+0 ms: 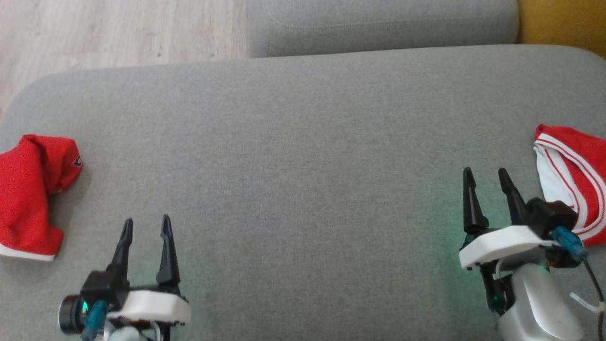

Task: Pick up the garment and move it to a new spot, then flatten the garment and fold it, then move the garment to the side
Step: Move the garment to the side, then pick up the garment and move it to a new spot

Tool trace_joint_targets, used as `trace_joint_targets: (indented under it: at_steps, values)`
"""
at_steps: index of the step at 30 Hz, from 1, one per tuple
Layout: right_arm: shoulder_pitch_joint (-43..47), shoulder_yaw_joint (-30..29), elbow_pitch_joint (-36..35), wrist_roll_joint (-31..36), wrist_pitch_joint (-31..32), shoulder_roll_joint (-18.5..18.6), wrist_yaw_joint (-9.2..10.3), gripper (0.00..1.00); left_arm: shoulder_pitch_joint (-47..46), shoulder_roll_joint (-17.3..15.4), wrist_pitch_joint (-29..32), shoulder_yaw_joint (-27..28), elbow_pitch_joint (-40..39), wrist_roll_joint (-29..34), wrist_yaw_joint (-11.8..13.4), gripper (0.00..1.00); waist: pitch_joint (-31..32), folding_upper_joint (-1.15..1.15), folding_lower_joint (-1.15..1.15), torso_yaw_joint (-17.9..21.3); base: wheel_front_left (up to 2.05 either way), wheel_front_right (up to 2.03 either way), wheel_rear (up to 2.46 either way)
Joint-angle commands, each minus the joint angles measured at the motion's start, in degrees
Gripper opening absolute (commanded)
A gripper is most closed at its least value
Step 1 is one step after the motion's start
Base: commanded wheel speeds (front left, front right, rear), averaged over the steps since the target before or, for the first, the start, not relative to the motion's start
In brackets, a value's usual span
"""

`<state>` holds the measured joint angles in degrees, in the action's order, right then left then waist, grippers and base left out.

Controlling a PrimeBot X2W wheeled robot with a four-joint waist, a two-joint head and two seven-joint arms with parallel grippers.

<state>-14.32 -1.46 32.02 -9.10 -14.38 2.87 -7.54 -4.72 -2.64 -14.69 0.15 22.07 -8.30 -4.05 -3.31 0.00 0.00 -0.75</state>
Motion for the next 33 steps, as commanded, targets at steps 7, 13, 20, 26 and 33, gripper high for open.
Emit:
trace_joint_targets:
  at_steps: [7,13,20,26,33]
  values:
    - [0.13,3.61,-2.04,-1.12,-0.62,0.01,0.05,1.0,0.49,-0.24,-0.31,2.11,-1.28,-0.79,0.67,1.0,0.8,0.0,0.0,-0.17,0.0,0.0,0.0]
    - [0.0,5.26,-1.95,-0.67,-0.62,0.01,0.05,1.0,0.0,-0.24,-0.31,1.25,-1.19,-1.72,1.0,1.0,-0.78,0.0,0.0,-4.26,0.0,0.0,0.0]
    - [0.59,7.25,-1.65,-1.16,-0.62,0.01,0.05,1.0,1.02,-0.24,-0.31,1.28,-0.56,-2.82,1.71,1.0,-1.27,0.0,0.0,-14.21,0.0,0.0,0.0]
    - [0.06,10.78,-0.84,-1.51,-0.62,0.01,0.05,1.0,2.35,-0.24,-0.31,3.72,-0.25,-3.72,1.92,1.0,-1.51,0.0,0.0,-21.0,0.0,0.0,0.0]
    - [-1.4,13.49,-0.18,-2.73,-0.62,0.01,0.05,1.0,1.49,-0.24,-0.31,7.27,1.12,-4.12,0.19,1.0,-2.44,0.0,0.0,-25.85,0.0,0.0,0.0]
